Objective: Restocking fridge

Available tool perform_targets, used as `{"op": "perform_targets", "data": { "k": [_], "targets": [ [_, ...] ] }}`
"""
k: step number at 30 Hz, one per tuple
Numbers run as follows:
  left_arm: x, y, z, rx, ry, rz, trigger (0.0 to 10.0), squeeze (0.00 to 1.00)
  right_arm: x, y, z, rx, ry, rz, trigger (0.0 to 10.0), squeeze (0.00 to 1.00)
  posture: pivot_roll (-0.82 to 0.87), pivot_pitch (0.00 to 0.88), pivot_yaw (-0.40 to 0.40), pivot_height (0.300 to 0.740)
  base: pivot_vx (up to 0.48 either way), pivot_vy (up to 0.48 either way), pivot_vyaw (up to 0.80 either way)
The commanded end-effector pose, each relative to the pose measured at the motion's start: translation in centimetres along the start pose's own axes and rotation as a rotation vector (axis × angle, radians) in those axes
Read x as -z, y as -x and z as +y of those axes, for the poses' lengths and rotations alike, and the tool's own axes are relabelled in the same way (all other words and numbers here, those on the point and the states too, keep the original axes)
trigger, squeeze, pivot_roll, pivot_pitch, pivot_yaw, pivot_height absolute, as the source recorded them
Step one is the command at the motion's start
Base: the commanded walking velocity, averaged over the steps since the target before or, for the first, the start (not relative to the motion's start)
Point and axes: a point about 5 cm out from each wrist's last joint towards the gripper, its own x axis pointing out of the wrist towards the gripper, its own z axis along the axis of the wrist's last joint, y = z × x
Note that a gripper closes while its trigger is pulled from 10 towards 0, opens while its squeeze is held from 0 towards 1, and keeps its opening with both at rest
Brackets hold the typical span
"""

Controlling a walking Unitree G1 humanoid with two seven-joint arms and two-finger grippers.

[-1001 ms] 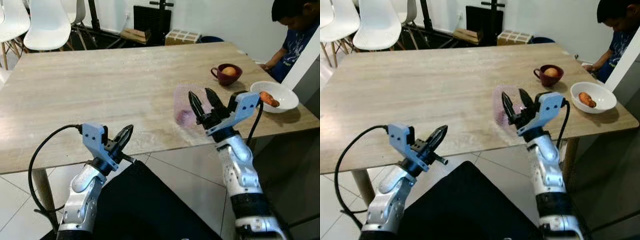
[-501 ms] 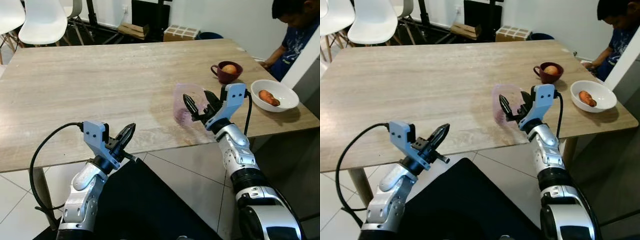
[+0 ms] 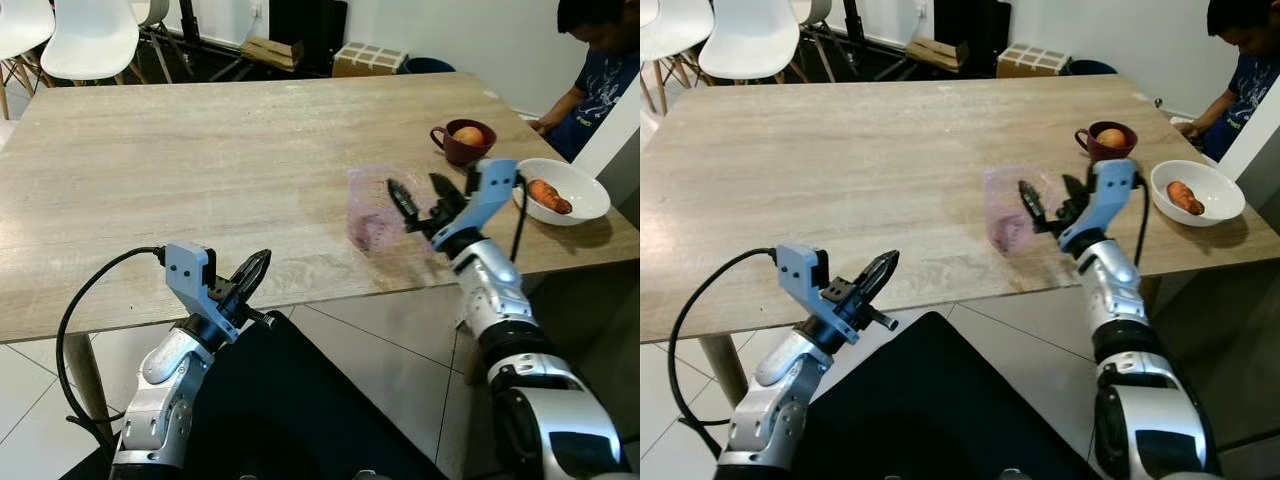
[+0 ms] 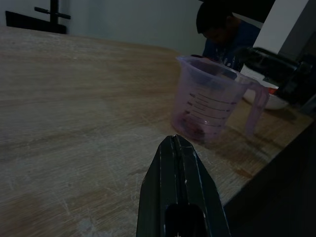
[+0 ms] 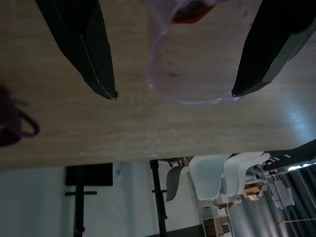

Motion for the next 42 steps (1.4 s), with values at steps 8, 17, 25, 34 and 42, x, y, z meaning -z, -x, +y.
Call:
{"op": "perform_targets", "data": {
  "k": [8, 17, 25, 34, 42],
  "targets": [
    [0.3, 0.1, -0.5, 0.068, 0.032, 0.031, 10.0, 0.0, -0.2, 1.3, -1.9, -0.123, -0.064, 0.069, 10.0, 0.0, -0.04, 0.142, -0.03, 0.74, 0.0, 0.0, 0.0],
    [0.5, 0.1, -0.6, 0.081, 0.043, 0.042, 10.0, 0.0, 1.8, 2.7, -2.2, -0.209, -0.127, 0.182, 10.0, 0.0, -0.03, 0.14, -0.032, 0.74, 0.0, 0.0, 0.0],
    [0.5, 0.4, -0.4, 0.074, 0.039, 0.05, 10.0, 0.0, 1.8, 3.0, -2.7, -0.186, -0.114, 0.191, 10.0, 0.0, -0.02, 0.142, -0.033, 0.74, 0.0, 0.0, 0.0],
    [0.6, 0.5, -0.4, 0.087, 0.037, 0.062, 10.0, 0.0, 1.2, 3.4, -3.0, -0.273, -0.131, 0.203, 10.0, 0.0, -0.03, 0.139, -0.027, 0.74, 0.0, 0.0, 0.0],
    [0.8, 0.5, -0.5, 0.094, 0.041, 0.069, 10.0, 0.0, 1.9, 4.7, -3.1, -0.375, -0.096, 0.295, 10.0, 0.0, -0.03, 0.136, -0.027, 0.74, 0.0, 0.0, 0.0]
  ]
}}
